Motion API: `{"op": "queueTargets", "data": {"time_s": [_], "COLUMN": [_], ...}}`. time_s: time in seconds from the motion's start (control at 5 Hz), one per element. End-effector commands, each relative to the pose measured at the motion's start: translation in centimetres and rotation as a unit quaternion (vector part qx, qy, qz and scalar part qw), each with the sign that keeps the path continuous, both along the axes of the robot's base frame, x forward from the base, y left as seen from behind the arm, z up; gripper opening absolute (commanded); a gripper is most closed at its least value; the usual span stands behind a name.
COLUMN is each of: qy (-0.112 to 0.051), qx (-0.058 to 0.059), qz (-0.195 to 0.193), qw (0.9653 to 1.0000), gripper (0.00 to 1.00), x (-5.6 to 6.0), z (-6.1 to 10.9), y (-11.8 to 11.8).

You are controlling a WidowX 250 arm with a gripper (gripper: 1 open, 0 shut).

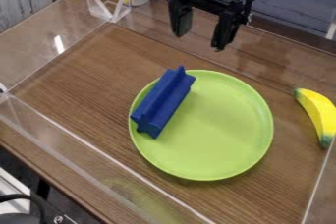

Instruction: Remove the blue object from inside the green plate and put it on the table

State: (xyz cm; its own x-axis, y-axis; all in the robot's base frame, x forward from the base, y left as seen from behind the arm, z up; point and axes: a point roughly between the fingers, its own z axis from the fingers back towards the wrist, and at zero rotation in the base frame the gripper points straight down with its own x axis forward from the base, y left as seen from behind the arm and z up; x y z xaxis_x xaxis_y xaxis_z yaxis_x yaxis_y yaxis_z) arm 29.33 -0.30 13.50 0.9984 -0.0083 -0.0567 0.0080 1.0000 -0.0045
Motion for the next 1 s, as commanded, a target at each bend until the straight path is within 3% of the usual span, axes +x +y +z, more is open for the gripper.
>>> {"op": "queueTargets", "data": {"time_s": [0.0,0.2,0.4,0.6,0.8], "qy": [0.011,0.022,0.013,0.006,0.006], "qx": [0.001,-0.001,-0.003,-0.009,-0.015], "qz": [-0.006,-0.027,-0.037,-0.04,-0.047], "qw": [0.9999,0.9994,0.9992,0.9991,0.9987], "gripper": [1.0,1.0,1.0,1.0,1.0], "x": [-0.6,-2.8,-4.5,-4.5,-4.8], "z": [-0.8,-1.7,-2.3,-3.3,-4.1], "y": [0.2,1.4,3.2,4.9,4.3]}}
